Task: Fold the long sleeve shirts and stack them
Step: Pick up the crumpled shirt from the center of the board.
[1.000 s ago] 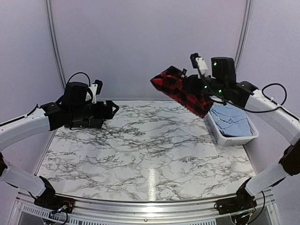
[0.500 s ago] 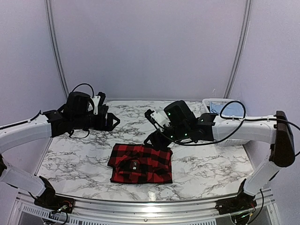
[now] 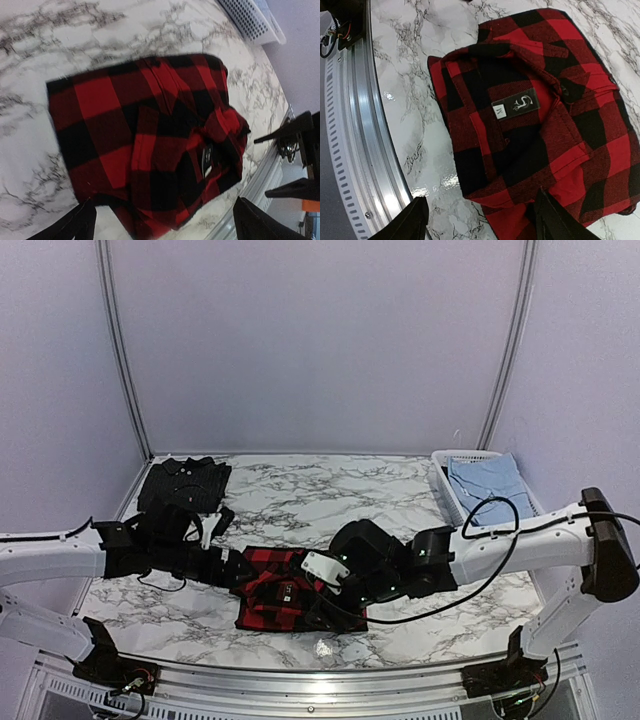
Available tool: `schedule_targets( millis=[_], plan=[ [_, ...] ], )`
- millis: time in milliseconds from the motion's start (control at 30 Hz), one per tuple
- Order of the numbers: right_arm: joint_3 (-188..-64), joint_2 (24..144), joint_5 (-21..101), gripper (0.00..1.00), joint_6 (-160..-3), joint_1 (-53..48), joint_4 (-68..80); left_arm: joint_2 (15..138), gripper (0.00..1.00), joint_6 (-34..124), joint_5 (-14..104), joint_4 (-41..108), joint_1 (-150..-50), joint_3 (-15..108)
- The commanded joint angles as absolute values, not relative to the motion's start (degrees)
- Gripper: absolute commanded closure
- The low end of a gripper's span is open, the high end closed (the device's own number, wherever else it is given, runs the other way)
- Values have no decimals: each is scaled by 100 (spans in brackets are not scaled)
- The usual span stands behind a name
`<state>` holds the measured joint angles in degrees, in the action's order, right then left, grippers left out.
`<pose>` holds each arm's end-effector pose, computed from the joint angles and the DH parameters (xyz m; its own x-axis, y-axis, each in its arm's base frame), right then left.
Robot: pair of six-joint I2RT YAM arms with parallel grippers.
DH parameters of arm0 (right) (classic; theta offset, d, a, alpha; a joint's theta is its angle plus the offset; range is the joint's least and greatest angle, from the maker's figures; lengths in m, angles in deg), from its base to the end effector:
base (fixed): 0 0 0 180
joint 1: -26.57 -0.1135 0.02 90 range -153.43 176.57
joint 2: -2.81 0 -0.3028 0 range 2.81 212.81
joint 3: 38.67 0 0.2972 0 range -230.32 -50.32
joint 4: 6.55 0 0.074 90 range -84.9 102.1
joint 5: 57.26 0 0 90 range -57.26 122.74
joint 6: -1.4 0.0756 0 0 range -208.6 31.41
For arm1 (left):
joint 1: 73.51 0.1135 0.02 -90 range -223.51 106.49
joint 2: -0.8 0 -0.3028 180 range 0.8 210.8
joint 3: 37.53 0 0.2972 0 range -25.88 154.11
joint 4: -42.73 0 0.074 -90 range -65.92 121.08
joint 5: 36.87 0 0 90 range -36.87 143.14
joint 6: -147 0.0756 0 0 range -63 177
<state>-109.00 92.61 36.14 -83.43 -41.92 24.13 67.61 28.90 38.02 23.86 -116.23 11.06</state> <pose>0.1406 0.3691 0.2025 -0.3653 -0.6816 -0.6341 -0.9134 0.3937 0.1031 0.2073 -0.2182 0.2103 -0.7713 0.0933 -0.6296 0.5038 0.6939 -0.5144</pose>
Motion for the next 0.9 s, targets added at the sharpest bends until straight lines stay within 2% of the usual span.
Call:
schedule_targets(
  millis=[0, 267, 367, 500, 633, 733, 800, 867],
  plan=[
    [-10803, 9335, 3437, 32, -8029, -4361, 2305, 6659, 1, 2443, 3459, 2388, -12140, 794],
    [-11002, 10003, 2944, 40, -7749, -4473, 2249, 7465, 2, 2374, 3845, 2385, -12715, 956],
    [-11117, 10201, 2822, 47, -7650, -4471, 2310, 7727, 9, 2362, 4021, 2394, -12729, 1090],
    [-11107, 10201, 2600, 63, -7489, -4473, 2291, 7896, 34, 2400, 4075, 2414, -12738, 1263],
    [-11160, 10138, 2416, 86, -7387, -4471, 2279, 7938, 66, 2478, 4063, 2406, -12748, 1399],
    [-11316, 10096, 2243, 94, -7365, -4471, 2410, 7878, 86, 2507, 4118, 2380, -12752, 1519],
    [-11424, 10045, 2094, 98, -7365, -4466, 2538, 7811, 96, 2538, 4165, 2342, -12743, 1601],
    [-11534, 10001, 1979, 100, -7400, -4471, 2628, 7758, 100, 2596, 4173, 2326, -12745, 1674]
  ],
)
